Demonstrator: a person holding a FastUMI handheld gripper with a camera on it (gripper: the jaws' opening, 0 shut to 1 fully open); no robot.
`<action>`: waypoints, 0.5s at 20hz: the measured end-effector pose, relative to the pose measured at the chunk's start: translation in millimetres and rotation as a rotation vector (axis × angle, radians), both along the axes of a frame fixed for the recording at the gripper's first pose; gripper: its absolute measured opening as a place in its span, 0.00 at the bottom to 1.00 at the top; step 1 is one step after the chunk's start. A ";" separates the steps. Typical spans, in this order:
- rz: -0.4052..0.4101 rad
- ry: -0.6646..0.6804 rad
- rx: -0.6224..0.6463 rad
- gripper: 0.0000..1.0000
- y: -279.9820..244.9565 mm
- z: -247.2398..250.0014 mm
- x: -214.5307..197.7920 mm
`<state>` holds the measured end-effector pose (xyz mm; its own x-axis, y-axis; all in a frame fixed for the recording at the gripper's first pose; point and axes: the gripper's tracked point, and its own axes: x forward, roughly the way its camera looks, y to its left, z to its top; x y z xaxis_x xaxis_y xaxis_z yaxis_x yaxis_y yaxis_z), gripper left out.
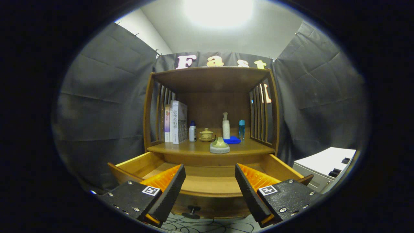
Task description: Pull open the drawer, take out the items inside it, and place them on the countertop above the cabinet.
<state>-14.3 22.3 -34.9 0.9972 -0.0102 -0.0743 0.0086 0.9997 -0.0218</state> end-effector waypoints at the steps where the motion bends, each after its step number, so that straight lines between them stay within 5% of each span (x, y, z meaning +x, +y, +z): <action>1: 0.012 -0.005 -0.009 0.95 2.4 -7.0 -5.7; 10: 0.052 0.084 -0.051 0.95 23.2 -85.5 -9.5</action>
